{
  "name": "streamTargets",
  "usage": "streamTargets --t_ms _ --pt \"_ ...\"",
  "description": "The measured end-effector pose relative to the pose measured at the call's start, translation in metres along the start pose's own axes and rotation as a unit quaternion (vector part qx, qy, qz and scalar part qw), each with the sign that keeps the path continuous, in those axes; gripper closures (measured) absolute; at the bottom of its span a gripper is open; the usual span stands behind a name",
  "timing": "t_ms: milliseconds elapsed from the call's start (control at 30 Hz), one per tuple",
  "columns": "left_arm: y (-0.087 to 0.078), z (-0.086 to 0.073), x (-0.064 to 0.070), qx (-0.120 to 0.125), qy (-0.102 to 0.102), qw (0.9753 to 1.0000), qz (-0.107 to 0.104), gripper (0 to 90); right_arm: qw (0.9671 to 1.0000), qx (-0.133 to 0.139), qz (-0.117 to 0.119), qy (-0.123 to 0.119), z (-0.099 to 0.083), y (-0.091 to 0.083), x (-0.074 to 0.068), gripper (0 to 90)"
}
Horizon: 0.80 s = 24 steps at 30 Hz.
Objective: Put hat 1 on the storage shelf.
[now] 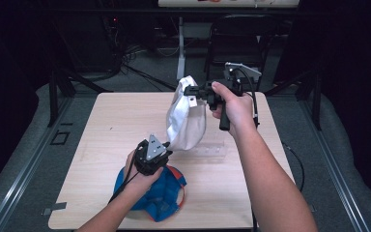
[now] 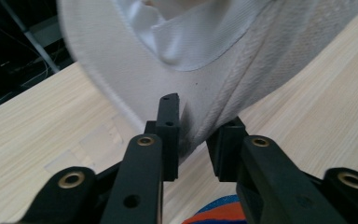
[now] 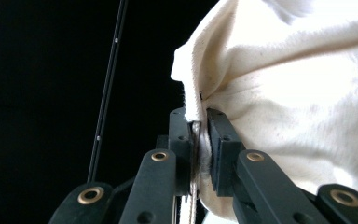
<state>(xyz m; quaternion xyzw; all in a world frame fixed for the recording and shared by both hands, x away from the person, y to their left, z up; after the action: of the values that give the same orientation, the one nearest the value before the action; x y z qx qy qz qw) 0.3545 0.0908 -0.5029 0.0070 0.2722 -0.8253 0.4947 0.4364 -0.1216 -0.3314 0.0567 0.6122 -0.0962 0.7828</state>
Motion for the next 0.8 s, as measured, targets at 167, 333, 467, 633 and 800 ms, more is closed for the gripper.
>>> streamTargets --t_ms 167,333,467,633,800 --pt "-0.003 0.000 -0.009 0.000 0.002 1.0000 -0.005 79.5 1.0000 -0.005 0.002 0.002 0.000 0.000 0.000 82.0" --pt "-0.005 0.000 -0.022 0.009 -0.017 0.9992 -0.036 81.4 1.0000 -0.006 0.002 -0.001 0.000 0.003 0.000 82.0" --pt "-0.004 -0.004 -0.029 0.006 -0.027 0.9989 -0.037 81.6 0.9999 -0.009 -0.004 0.000 0.000 0.007 0.004 82.0" --pt "-0.001 -0.013 -0.026 0.006 -0.034 0.9983 -0.048 81.7 0.9998 -0.018 -0.009 0.002 -0.001 0.010 0.011 82.0" --pt "0.004 -0.022 -0.021 0.005 -0.039 0.9981 -0.047 81.6 0.9996 -0.020 -0.021 0.007 -0.003 0.011 0.020 82.0"
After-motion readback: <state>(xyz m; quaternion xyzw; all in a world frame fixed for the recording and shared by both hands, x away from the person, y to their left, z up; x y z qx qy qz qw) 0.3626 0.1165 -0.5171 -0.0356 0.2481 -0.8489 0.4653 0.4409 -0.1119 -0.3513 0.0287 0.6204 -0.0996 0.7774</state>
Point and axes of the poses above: each handheld gripper's, and its own axes: y roughly forward along the jaws, z roughly out of its top, x roughly to its right, the point moved 3 cm from there along y, roughly forward along the jaws, and after that the axes turned 14 degrees about z, right-handed, at the moved point
